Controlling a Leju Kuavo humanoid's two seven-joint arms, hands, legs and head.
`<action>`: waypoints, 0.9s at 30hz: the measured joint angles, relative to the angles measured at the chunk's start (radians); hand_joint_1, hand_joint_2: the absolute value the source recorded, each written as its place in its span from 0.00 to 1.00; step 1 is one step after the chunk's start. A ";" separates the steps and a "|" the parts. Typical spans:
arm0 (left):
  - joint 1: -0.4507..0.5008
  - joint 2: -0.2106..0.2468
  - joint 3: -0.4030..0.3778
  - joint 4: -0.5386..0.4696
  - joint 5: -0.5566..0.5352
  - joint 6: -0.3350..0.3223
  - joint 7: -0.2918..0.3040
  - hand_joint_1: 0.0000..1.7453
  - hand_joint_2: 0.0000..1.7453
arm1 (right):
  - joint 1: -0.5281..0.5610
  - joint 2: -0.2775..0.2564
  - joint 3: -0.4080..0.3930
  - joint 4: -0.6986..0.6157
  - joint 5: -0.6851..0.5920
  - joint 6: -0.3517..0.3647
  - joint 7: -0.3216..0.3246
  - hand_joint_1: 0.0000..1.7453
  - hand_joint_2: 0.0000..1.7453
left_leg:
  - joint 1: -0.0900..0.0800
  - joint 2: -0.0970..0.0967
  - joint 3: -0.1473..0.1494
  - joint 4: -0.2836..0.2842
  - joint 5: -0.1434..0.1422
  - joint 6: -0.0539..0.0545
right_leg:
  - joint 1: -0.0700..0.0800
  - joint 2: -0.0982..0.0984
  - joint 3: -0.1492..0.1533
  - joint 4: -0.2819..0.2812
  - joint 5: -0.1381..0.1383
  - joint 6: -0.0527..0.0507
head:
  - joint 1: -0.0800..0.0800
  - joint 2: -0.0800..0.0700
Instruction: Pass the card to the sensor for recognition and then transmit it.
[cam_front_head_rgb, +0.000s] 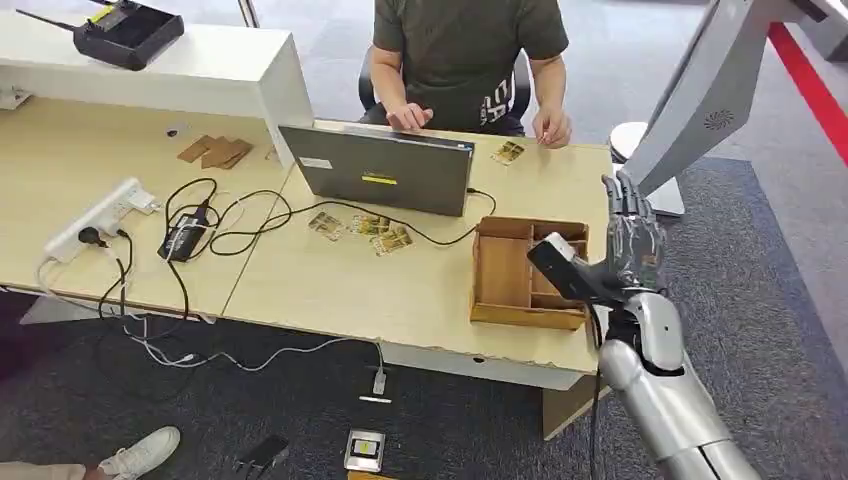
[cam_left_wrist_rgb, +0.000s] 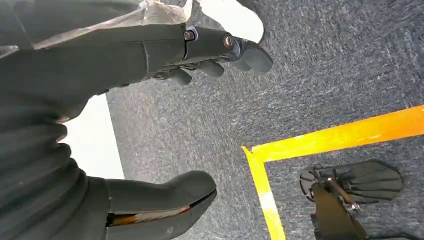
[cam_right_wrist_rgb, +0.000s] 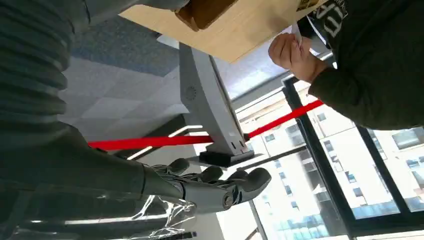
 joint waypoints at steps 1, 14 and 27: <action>0.004 0.002 0.001 0.000 0.005 0.001 -0.004 0.00 1.00 | 0.015 -0.009 0.002 -0.036 0.010 0.014 0.003 0.00 1.00 | 0.000 0.000 0.000 0.000 0.000 0.000 | 0.000 0.000 0.000 0.000 0.000 0.000 | 0.000 0.000; 0.051 0.034 0.023 0.000 0.046 0.010 -0.045 0.00 1.00 | 0.140 -0.067 0.027 -0.287 0.031 0.124 0.006 0.00 1.00 | 0.000 0.000 0.000 0.000 0.000 0.000 | 0.001 0.000 0.000 0.000 -0.001 -0.001 | 0.000 0.000; 0.061 0.035 0.037 0.000 0.053 0.013 -0.053 0.00 1.00 | 0.219 -0.053 0.056 -0.227 0.026 0.116 -0.046 0.00 1.00 | 0.000 0.000 0.000 0.000 -0.001 -0.001 | 0.001 0.000 0.000 0.000 -0.001 -0.002 | 0.000 0.000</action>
